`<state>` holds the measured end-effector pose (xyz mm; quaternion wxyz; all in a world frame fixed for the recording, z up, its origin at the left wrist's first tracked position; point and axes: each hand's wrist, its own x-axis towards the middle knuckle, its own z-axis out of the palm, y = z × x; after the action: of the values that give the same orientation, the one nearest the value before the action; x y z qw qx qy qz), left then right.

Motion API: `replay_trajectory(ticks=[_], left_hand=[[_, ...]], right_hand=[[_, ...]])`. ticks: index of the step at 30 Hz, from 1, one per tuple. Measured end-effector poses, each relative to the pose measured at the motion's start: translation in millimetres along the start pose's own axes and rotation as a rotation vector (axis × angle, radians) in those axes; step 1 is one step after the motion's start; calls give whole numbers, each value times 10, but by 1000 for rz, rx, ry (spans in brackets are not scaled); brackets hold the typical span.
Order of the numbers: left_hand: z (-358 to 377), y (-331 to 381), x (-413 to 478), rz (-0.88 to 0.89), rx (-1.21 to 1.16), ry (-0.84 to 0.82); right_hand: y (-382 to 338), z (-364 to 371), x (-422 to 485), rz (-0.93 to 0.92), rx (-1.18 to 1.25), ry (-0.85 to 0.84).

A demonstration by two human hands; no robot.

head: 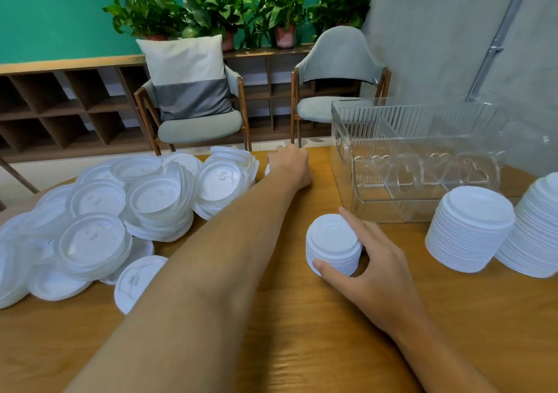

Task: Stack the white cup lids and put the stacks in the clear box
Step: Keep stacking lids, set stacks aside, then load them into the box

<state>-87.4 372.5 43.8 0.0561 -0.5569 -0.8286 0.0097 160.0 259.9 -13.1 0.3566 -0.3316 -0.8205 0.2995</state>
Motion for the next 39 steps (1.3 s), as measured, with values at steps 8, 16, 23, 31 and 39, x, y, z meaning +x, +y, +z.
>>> replay_trajectory(ticks=[8, 16, 23, 31, 39], left_hand=[[-38, 63, -445, 134, -141, 20], [-99, -211, -1137, 171, -207, 7], [-116, -371, -1684, 177, -296, 5], [9, -768, -2311, 209, -454, 194], [124, -807, -2492, 152, -687, 353]], right_hand=[[-45, -15, -5, 36, -12, -15], [-122, -33, -54, 2, -34, -17], [-143, -63, -93, -9, -70, -32], [-200, -31, -133, -35, -50, -102], [-312, 67, -169, -68, -58, -119]])
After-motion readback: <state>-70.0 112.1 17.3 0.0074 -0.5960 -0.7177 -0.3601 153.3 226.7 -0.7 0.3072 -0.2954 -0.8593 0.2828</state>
